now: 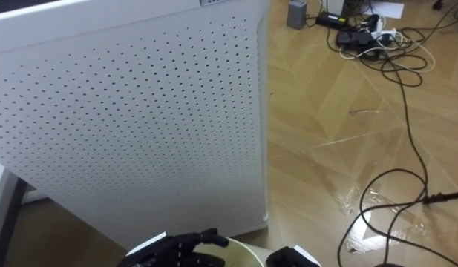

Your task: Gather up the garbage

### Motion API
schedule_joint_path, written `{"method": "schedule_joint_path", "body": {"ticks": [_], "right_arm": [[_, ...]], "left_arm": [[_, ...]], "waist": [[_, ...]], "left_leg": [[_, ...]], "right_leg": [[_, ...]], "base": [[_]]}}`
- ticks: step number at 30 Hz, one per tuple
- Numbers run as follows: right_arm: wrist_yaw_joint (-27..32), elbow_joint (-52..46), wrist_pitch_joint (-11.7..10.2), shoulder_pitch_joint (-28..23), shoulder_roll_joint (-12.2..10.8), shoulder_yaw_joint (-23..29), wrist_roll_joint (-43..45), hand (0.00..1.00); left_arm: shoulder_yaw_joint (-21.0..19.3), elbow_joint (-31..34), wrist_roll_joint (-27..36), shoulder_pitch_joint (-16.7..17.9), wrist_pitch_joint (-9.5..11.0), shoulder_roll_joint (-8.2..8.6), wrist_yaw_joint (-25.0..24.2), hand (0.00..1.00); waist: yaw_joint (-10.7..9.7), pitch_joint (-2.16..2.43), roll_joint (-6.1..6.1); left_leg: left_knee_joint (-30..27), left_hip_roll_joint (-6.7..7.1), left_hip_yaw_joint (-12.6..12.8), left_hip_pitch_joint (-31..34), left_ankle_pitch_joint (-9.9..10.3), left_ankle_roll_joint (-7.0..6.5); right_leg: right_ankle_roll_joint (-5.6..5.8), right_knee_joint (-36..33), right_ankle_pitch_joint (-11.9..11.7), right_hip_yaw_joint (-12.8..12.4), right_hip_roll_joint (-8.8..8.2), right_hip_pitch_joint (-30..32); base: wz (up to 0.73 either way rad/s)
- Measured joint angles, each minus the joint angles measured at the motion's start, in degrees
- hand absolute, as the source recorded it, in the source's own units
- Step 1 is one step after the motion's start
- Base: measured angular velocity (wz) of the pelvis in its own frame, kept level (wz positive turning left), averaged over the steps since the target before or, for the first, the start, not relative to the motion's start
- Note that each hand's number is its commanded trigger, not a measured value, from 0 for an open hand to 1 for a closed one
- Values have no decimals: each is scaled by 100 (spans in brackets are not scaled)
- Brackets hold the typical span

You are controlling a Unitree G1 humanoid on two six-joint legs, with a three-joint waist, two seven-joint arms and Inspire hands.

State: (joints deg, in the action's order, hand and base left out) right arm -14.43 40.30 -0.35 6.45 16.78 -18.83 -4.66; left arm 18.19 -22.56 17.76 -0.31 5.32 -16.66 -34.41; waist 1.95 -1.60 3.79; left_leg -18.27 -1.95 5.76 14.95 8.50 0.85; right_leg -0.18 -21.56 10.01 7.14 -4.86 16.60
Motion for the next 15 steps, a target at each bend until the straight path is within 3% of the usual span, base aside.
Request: {"method": "schedule_joint_path", "body": {"ticks": [15], "right_arm": [[-9, 12, 0, -159, 73, 46, 2, 100]], "left_arm": [[-134, 2, 1, 62, -4, -34, -6, 0]], "waist": [[10, 7, 9]], "left_leg": [[47, -7, -98, -129, 1, 0]], "right_leg": [[-8, 106, -5, 91, 46, -200]], "base": [[3]]}}
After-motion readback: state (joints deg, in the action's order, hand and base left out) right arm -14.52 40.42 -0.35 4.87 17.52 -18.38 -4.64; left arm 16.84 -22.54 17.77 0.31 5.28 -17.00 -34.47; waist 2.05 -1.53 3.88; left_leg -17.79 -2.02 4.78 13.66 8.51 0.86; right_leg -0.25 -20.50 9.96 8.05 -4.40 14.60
